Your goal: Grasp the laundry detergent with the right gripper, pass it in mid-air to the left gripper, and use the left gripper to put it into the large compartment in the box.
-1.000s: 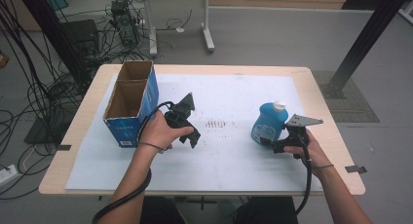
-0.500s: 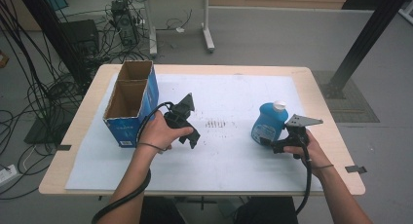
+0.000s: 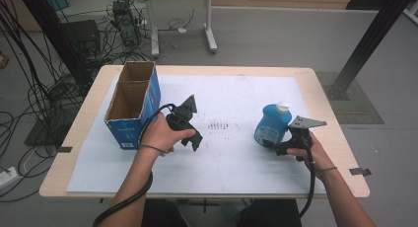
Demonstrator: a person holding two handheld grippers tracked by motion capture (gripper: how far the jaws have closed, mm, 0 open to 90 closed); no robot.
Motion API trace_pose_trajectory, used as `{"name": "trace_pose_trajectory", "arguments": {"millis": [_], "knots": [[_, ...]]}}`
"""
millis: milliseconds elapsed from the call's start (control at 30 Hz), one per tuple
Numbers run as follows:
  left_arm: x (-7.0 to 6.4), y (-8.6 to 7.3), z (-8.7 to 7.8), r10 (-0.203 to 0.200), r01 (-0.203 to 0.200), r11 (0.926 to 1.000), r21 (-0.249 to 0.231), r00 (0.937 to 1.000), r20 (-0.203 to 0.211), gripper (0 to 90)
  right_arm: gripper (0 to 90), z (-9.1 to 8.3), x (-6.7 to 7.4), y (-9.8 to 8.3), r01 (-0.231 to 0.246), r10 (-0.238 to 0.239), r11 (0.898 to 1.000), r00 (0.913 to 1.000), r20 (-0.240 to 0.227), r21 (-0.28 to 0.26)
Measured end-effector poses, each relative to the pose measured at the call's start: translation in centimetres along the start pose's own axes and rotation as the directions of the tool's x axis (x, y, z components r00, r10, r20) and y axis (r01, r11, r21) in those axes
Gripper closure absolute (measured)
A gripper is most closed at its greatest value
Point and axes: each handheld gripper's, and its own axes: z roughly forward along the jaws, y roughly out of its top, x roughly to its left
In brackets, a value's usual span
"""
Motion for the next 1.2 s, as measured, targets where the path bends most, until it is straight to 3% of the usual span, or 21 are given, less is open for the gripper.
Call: {"name": "trace_pose_trajectory", "arguments": {"millis": [333, 700, 1200], "knots": [[0.00, 0.15, -0.04, 0.006, -0.006, 1.0000, 0.003, 1.0000, -0.003, 10.1, 1.6, 0.11, 0.07, 0.00, -0.002, 0.001, 1.000, 0.9999, -0.013, -0.014], [0.04, 0.18, -0.07, 0.003, -0.003, 1.0000, 0.002, 1.0000, -0.001, 10.1, 3.2, 0.35, 0.12, 0.00, 0.013, -0.013, 1.000, 0.9999, 0.006, -0.016], [0.08, 0.18, -0.04, 0.000, 0.000, 1.0000, -0.002, 1.0000, 0.000, 10.1, 25.4, 0.57, 0.20, -0.10, 0.014, -0.012, 0.998, 0.9993, 0.037, -0.055]]}}
